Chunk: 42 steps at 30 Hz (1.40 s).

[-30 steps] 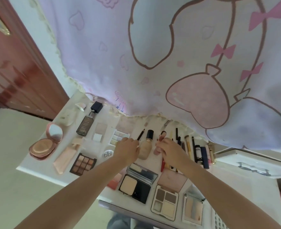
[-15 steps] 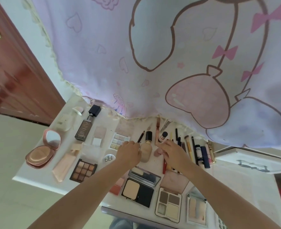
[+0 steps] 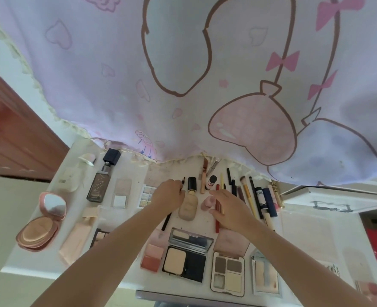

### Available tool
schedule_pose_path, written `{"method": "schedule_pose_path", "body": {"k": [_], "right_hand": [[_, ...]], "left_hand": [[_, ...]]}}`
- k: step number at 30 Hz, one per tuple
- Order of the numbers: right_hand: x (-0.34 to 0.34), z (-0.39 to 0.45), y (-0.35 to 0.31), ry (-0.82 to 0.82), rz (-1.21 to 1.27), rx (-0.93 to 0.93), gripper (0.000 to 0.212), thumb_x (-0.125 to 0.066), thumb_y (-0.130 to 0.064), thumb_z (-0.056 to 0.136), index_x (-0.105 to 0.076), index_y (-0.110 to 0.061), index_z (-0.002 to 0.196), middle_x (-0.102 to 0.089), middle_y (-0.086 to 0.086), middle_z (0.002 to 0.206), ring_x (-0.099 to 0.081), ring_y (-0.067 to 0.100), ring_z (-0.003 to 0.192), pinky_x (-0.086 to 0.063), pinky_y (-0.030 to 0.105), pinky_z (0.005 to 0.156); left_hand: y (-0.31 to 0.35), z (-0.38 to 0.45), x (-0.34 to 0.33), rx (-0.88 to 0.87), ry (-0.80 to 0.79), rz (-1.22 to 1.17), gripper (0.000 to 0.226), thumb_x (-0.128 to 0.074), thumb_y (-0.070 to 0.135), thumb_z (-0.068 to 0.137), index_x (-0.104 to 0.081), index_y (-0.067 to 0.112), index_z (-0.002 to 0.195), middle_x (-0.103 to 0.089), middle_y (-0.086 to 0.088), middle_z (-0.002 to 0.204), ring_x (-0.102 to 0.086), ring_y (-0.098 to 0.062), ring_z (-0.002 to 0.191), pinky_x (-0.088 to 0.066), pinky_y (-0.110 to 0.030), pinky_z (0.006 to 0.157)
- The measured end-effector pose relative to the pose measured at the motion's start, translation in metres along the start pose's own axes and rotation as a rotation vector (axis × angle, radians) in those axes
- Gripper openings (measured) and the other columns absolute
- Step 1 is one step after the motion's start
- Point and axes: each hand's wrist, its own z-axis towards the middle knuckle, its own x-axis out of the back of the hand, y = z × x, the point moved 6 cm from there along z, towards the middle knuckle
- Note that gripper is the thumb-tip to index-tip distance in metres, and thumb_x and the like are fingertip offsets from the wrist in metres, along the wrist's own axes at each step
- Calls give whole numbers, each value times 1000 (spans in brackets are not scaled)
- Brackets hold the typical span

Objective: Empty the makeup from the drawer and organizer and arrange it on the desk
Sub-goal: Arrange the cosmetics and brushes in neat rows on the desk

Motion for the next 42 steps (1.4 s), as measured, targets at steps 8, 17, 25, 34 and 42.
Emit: {"method": "schedule_pose_path", "body": {"k": [8,17,25,34,42], "right_hand": [[5,-24,56,90,106,-201,32,-43,-22,94,-53,-11,123,-56,4,123,-54,15,110,-41,22,93],[2,-49,120,52,166,-482,26,-46,-16,91,-60,-7,111,-65,9,110,-59,23,102,-44,26,87],[-3,-9,114,6,115,-343,20,-52,-21,90,-58,-6,101,-61,9,94,-60,24,93,-45,29,71],[-6,-14,123,-10,148,-232,26,-53,-22,89,-53,-6,110,-59,9,102,-57,22,93,-40,24,70],[-14,-13,115,-35,137,-211,28,-54,-22,89,-51,-5,110,-57,9,93,-56,21,85,-41,25,62]], "left_hand": [[37,1,-14,-135,-17,71,31,-35,23,96,-54,11,119,-58,-8,118,-55,-23,108,-47,-32,92],[52,-31,-40,-167,96,37,26,-37,30,96,-56,15,106,-61,-3,101,-55,-12,85,-44,-20,74],[50,-41,-49,59,161,63,28,-40,27,95,-49,14,118,-57,-2,113,-55,-16,100,-42,-21,81],[97,-5,-73,-34,-19,234,30,-39,26,95,-52,23,122,-52,0,118,-47,-17,112,-40,-26,77],[79,1,-73,-11,59,99,23,-43,27,95,-56,16,111,-55,4,111,-51,-14,107,-33,-19,78]]}}
